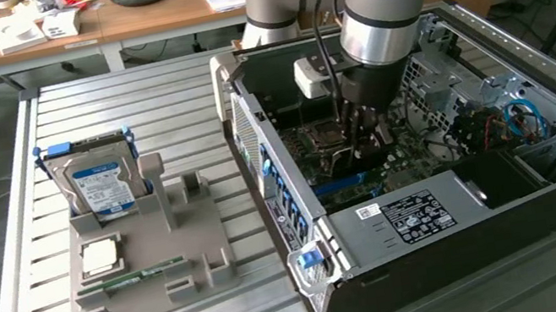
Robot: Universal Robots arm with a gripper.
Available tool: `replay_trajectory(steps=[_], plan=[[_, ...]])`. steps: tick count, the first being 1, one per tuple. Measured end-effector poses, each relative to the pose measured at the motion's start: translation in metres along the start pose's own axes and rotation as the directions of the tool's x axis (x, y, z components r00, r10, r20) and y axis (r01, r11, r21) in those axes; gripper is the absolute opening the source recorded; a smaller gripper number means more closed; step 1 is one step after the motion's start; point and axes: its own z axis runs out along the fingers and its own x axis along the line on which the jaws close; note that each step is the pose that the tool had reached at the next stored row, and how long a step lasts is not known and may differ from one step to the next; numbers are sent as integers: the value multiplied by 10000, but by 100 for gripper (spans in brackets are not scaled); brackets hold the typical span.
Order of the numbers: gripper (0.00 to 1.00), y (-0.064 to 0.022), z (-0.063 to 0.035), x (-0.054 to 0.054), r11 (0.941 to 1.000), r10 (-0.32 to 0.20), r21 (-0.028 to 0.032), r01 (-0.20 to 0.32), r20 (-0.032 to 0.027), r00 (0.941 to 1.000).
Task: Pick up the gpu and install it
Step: 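Insert the gpu into the slot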
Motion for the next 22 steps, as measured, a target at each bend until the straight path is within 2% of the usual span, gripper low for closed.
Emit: replay_trajectory(steps=[22], plan=[[26,1,12,-26,9997,-230,-6,230,-3,9997]])
